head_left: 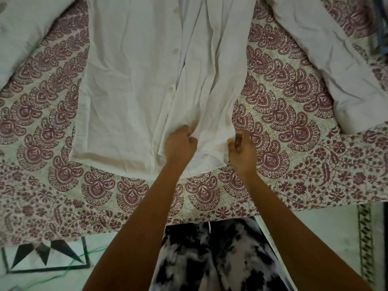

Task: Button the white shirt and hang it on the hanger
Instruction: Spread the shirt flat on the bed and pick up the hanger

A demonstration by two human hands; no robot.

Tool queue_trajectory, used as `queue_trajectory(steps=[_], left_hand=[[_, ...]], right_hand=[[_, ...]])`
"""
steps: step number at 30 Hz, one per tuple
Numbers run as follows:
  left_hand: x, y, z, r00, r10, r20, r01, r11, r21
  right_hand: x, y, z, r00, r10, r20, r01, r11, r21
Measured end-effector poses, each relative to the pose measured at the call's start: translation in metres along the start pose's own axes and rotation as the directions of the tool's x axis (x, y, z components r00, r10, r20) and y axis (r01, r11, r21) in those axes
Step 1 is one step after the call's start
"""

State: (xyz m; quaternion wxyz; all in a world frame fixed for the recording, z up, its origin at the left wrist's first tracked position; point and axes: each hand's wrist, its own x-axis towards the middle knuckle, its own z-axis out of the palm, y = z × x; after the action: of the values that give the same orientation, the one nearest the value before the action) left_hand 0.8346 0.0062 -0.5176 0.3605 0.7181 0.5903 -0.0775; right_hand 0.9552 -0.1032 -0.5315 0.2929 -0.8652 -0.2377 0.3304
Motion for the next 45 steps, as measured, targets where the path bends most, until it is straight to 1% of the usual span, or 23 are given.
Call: queue_trajectory(steps=[2,3,5,7,8,9,11,12,15,16,18,19,20,22,24,27,29,31,33,35,37,41,45], left_hand=[[-0.002,-0.004,-0.014,0.996,-0.094,-0.009,0.086,0.943,-0.32],[-0.003,-0.005,-0.023,0.983,-0.179,-0.031,0.138,0.849,-0.51],[-0.008,-0.002,-0.046,0.931,-0.366,-0.019,0.209,0.573,-0.793],[-0.016,0.0,-0.066,0.885,-0.447,0.129,0.274,0.278,-0.921],[-0.021,0.0,-0.074,0.881,-0.431,0.194,0.289,0.165,-0.943],[-0.025,-0.003,-0.08,0.887,-0.404,0.222,0.296,0.131,-0.946],[-0.031,-0.007,-0.09,0.909,-0.357,0.217,0.302,0.201,-0.932],[-0.033,-0.01,-0.093,0.92,-0.336,0.202,0.295,0.254,-0.921],[-0.032,-0.027,-0.101,0.939,-0.34,0.056,0.204,0.419,-0.885],[-0.029,-0.035,-0.102,0.934,-0.354,-0.046,0.163,0.537,-0.828],[-0.025,-0.054,-0.101,0.904,-0.335,-0.266,0.157,0.837,-0.524],[-0.024,-0.062,-0.099,0.898,-0.308,-0.314,0.204,0.924,-0.324],[-0.024,-0.07,-0.095,0.913,-0.293,-0.285,0.242,0.949,-0.2],[-0.027,-0.08,-0.08,0.954,-0.274,-0.12,0.263,0.959,-0.104],[-0.027,-0.086,-0.064,0.968,-0.251,-0.016,0.249,0.966,-0.068],[-0.027,-0.087,-0.052,0.974,-0.225,0.028,0.227,0.969,-0.102],[-0.025,-0.09,-0.05,0.976,-0.215,0.04,0.219,0.967,-0.129],[-0.026,-0.092,-0.051,0.973,-0.226,0.041,0.229,0.954,-0.193],[-0.029,-0.092,-0.055,0.964,-0.249,0.094,0.266,0.886,-0.379],[-0.032,-0.094,-0.055,0.95,-0.258,0.175,0.312,0.799,-0.515],[-0.034,-0.098,-0.05,0.938,-0.272,0.217,0.345,0.806,-0.481],[-0.027,-0.095,-0.039,0.939,-0.339,0.062,0.342,0.898,-0.278],[-0.014,-0.08,-0.041,0.955,-0.29,-0.062,0.286,0.956,-0.06]], right_hand=[[-0.005,0.0,0.0,0.995,-0.087,-0.055,0.087,0.996,-0.006],[-0.008,-0.001,0.0,0.982,-0.181,-0.054,0.176,0.981,-0.078],[-0.014,-0.001,0.0,0.92,-0.383,0.088,0.391,0.87,-0.301],[-0.021,0.003,0.005,0.863,-0.435,0.256,0.505,0.744,-0.437],[-0.023,0.007,0.008,0.874,-0.4,0.277,0.486,0.736,-0.47],[-0.024,0.01,0.011,0.906,-0.342,0.25,0.423,0.764,-0.487],[-0.02,0.011,0.012,0.961,-0.231,0.153,0.277,0.826,-0.491],[-0.017,0.01,0.012,0.965,-0.23,0.127,0.262,0.829,-0.494],[-0.01,0.003,0.003,0.917,-0.395,0.063,0.377,0.801,-0.464],[-0.008,0.002,-0.001,0.914,-0.404,-0.022,0.359,0.834,-0.419],[-0.007,-0.001,-0.012,0.932,-0.234,-0.277,0.172,0.958,-0.231],[-0.007,0.003,-0.016,0.922,-0.102,-0.375,0.049,0.988,-0.147],[-0.009,0.009,-0.019,0.909,0.009,-0.416,-0.063,0.991,-0.118],[-0.017,0.024,-0.021,0.921,0.13,-0.368,-0.208,0.961,-0.183],[-0.025,0.032,-0.02,0.951,0.088,-0.297,-0.187,0.927,-0.325],[-0.027,0.036,-0.018,0.98,-0.182,-0.077,0.098,0.786,-0.61],[-0.023,0.032,-0.02,0.931,-0.354,0.084,0.311,0.654,-0.69],[-0.017,0.028,-0.023,0.917,-0.393,0.065,0.333,0.668,-0.665],[-0.013,0.03,-0.028,0.941,-0.334,-0.044,0.237,0.749,-0.618],[-0.015,0.038,-0.033,0.952,-0.281,-0.12,0.144,0.758,-0.636],[-0.021,0.048,-0.034,0.968,-0.224,-0.113,0.088,0.726,-0.682],[-0.016,0.05,-0.038,0.984,-0.177,0.01,0.138,0.731,-0.668],[-0.003,0.038,-0.042,0.916,-0.284,0.284,0.402,0.635,-0.66]])
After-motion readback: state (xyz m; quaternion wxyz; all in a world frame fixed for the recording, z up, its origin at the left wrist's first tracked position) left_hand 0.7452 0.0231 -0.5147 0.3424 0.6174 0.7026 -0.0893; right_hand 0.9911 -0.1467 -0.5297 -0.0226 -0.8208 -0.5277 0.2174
